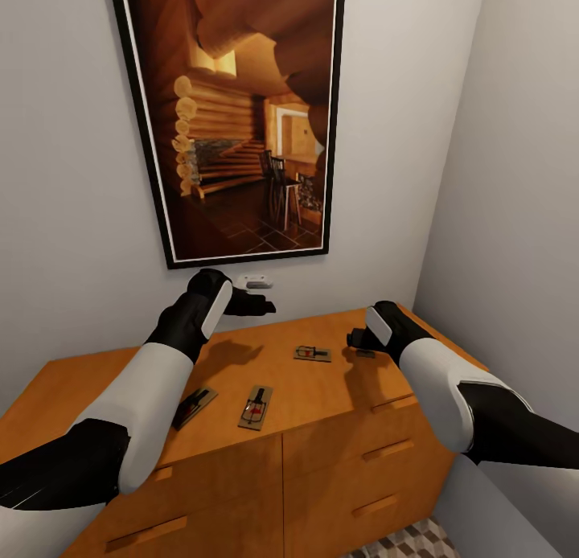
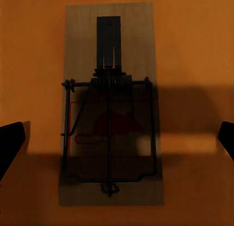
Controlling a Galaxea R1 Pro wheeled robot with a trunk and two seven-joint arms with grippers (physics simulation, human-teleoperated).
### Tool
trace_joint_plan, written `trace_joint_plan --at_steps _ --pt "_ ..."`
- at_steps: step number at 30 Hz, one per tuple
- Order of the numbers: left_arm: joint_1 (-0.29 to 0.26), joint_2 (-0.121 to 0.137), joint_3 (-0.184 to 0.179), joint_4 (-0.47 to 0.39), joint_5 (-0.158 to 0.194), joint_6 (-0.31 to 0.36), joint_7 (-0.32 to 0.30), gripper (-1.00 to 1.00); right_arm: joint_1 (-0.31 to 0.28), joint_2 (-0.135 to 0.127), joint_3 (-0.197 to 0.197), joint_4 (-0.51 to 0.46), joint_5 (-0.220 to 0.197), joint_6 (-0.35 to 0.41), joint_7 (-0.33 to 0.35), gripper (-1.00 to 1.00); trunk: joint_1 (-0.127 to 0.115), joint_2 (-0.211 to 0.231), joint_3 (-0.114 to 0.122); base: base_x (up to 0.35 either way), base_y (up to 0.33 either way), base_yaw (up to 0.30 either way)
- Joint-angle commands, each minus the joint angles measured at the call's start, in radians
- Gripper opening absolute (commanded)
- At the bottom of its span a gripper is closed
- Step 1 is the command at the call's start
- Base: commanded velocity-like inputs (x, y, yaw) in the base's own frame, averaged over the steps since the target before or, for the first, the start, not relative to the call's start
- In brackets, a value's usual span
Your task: Take the four mousetraps from the cabinet in the bathroom and place them on the bathroom floor. Make sure all four end up on the same floor surface, and ensure that at least two of them are either under or directly next to the same bathroom sink.
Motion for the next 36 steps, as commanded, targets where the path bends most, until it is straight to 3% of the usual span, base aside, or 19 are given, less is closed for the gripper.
trace_joint_plan --at_steps 1,36 --pt "-0.001 0.0 -0.001 -0.001 0.001 0.004 -0.001 1.0 0.0 0.001 -0.009 0.022 -0.007 0.004 -0.011 1.0 0.0 0.0 -0.001 0.0 0.0 0.0" --pt "-0.001 0.002 0.0 0.001 0.003 0.004 -0.001 1.0 0.0 -0.002 -0.009 0.022 -0.005 0.004 -0.01 1.0 0.0 0.0 -0.001 -0.024 0.0 0.0"
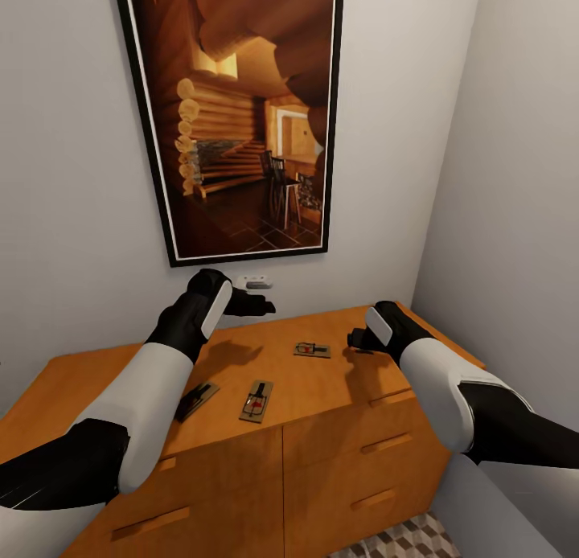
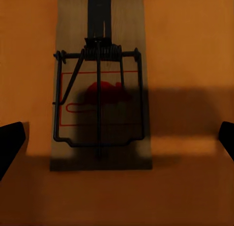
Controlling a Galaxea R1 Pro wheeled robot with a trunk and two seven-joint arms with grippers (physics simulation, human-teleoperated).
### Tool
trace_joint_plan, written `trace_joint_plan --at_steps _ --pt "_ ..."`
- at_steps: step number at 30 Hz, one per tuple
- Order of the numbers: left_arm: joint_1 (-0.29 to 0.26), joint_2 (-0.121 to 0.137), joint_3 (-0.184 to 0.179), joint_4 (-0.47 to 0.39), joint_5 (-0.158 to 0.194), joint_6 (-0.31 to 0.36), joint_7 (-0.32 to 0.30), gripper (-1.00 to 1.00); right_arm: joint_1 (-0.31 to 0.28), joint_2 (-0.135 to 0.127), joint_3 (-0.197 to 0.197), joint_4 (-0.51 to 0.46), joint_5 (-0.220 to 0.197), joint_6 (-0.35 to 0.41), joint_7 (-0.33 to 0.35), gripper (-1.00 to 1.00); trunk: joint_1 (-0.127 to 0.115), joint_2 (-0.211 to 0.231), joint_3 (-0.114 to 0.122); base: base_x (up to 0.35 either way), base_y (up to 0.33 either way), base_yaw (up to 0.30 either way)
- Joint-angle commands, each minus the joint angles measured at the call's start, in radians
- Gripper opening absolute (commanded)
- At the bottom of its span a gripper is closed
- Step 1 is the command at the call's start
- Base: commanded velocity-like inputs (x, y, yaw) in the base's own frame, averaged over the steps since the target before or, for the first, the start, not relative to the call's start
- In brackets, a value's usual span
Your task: Take the four mousetraps from the cabinet in the bathroom and place them on the bathroom floor. Make sure all four end up on the same floor surface, and ensure that at least two of them are either under or directly next to the same bathroom sink.
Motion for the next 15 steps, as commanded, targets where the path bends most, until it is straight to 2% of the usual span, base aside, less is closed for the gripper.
trace_joint_plan --at_steps 1,15 --pt "-0.001 0.0 -0.001 -0.001 0.001 0.004 -0.001 1.0 0.0 0.0 -0.006 0.021 -0.008 0.002 -0.011 1.0 0.0 0.0 -0.001 0.0 0.0 0.0" --pt "-0.001 -0.001 -0.001 0.004 0.0 0.004 -0.001 1.0 0.0 -0.001 -0.006 0.021 -0.007 0.0 -0.005 1.0 0.0 0.0 -0.001 0.0 0.0 0.0"
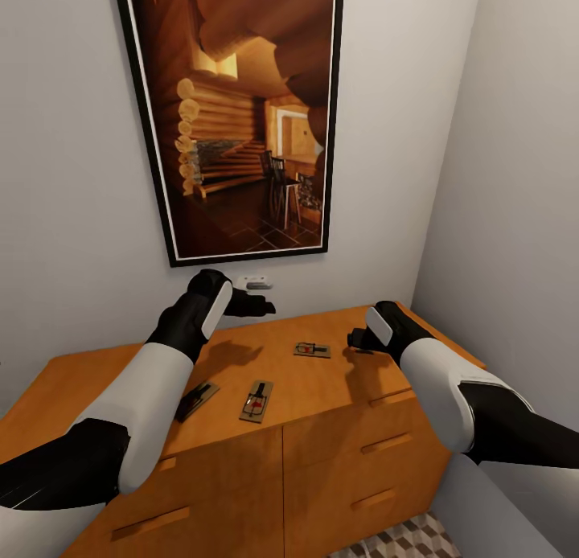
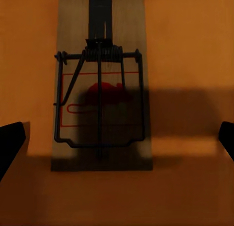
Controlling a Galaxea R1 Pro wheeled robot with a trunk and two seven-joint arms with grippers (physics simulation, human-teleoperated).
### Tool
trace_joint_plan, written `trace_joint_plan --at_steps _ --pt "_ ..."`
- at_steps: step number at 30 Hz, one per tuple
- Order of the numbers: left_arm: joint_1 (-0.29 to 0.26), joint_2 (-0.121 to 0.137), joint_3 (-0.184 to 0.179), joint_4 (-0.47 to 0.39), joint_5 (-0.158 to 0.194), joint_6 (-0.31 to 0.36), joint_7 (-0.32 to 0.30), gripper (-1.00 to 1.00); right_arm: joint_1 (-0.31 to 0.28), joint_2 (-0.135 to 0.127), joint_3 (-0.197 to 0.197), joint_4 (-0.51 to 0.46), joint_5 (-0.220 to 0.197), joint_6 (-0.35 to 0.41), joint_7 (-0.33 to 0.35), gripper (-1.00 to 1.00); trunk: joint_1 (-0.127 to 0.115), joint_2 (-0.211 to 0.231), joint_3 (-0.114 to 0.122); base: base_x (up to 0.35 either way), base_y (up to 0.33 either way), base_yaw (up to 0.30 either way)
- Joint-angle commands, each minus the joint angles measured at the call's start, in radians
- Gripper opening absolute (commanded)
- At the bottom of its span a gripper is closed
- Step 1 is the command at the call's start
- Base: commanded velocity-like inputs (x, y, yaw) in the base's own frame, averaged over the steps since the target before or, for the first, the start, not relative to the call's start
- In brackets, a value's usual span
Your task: Take the four mousetraps from the cabinet in the bathroom and place them on the bathroom floor. Make sure all four end up on the same floor surface, and ensure that at least two of them are either under or directly next to the same bathroom sink.
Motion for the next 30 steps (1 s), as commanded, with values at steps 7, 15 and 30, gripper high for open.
trace_joint_plan --at_steps 7,15,30 --pt "-0.001 0.001 -0.001 0.0 0.001 0.004 -0.001 1.0 0.0 -0.001 -0.006 0.021 -0.009 -0.002 -0.009 -1.0 0.0 0.0 -0.001 0.0 0.0 0.0" --pt "-0.001 0.001 -0.001 0.0 0.001 0.004 0.0 1.0 0.0 0.0 -0.006 0.021 -0.011 0.001 -0.006 -1.0 0.0 0.0 -0.001 0.0 0.0 0.0" --pt "-0.001 0.0 0.0 -0.001 0.001 0.004 0.001 1.0 0.0 -0.006 -0.001 0.014 -0.004 0.009 -0.009 -1.0 0.0 0.0 -0.001 0.0 0.0 0.0"
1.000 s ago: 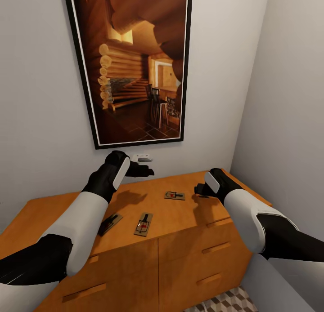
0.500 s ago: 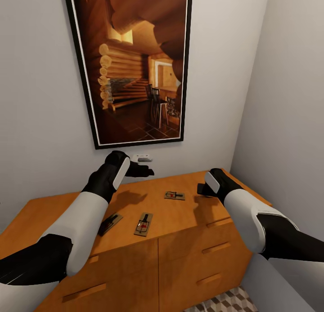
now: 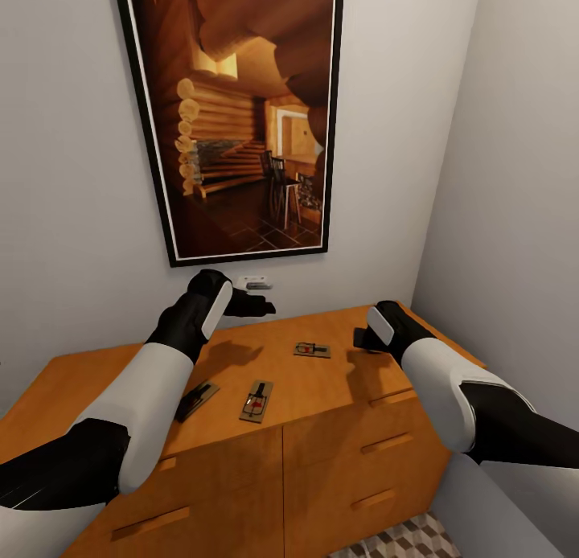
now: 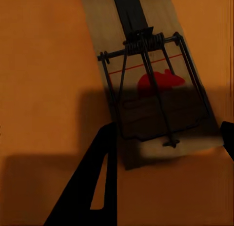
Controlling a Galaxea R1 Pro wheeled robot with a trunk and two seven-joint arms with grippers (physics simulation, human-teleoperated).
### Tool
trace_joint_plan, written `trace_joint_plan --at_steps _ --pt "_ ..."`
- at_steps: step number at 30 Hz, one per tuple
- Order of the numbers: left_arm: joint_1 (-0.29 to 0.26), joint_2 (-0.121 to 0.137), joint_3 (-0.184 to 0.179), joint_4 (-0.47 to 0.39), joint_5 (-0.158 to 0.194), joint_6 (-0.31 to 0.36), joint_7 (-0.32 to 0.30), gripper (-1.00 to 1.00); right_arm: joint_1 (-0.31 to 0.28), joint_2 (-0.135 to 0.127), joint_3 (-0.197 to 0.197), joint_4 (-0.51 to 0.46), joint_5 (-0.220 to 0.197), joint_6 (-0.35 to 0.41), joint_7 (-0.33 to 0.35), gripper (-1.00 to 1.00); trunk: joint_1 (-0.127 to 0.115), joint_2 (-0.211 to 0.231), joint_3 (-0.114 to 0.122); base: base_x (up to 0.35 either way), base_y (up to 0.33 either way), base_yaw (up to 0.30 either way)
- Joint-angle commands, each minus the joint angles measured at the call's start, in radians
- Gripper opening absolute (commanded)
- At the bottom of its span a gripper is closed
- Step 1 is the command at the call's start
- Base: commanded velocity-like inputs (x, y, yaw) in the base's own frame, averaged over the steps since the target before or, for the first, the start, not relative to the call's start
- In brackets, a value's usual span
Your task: Take the four mousetraps from the cabinet in the bathroom and place them on the bathroom floor. Make sure all four end up on the same floor surface, and ensure that at least two of them are either under or directly next to the same bathroom sink.
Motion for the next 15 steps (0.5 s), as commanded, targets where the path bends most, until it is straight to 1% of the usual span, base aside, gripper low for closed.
trace_joint_plan --at_steps 1,2,3,15 --pt "-0.001 0.0 -0.001 -0.001 0.001 0.004 -0.001 1.0 0.0 0.0 -0.005 0.013 -0.001 0.007 -0.015 -1.0 0.0 0.0 -0.001 0.0 0.0 0.0" --pt "-0.001 0.0 -0.001 -0.001 0.001 0.004 -0.001 1.0 0.0 -0.001 -0.006 0.008 0.0 0.017 -0.015 -1.0 0.0 0.0 -0.001 0.0 0.0 0.0" --pt "-0.001 0.0 0.001 -0.001 0.0 0.004 -0.001 1.0 0.0 -0.03 -0.008 -0.34 0.003 0.283 -0.02 -1.0 0.0 0.0 -0.001 0.0 0.0 0.0" --pt "-0.001 0.001 0.001 -0.001 0.0 0.004 -0.001 1.0 0.0 -0.032 -0.009 -0.356 0.001 0.283 -0.019 -1.0 0.0 0.0 -0.001 0.0 0.0 0.0"
